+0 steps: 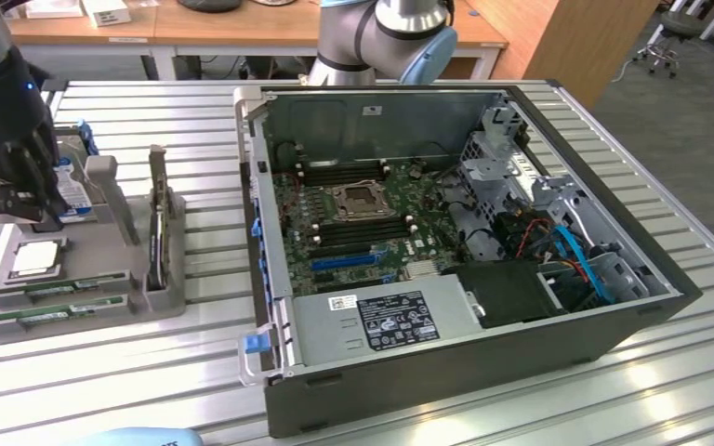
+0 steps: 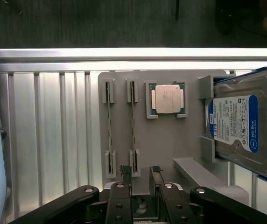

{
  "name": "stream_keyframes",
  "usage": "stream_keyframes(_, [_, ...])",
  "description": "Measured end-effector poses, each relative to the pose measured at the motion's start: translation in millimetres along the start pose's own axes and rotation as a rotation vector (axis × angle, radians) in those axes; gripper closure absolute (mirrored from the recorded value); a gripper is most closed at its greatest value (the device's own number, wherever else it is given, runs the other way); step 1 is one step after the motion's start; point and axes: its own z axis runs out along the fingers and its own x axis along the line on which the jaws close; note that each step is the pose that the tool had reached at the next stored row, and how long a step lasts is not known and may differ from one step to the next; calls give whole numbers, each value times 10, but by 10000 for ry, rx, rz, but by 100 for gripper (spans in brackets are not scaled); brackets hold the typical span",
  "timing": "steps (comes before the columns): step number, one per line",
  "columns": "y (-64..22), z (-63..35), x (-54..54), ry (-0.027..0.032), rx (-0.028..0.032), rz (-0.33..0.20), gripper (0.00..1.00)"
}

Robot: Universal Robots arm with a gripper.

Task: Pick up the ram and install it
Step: 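Pick up the ram and move it above insertion slot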

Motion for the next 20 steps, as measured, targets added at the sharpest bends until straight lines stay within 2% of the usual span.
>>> stream_keyframes(12, [-3,65,3,9,0,1,71])
stream_keyframes(20, [-3,81,4,117,-2,3,71])
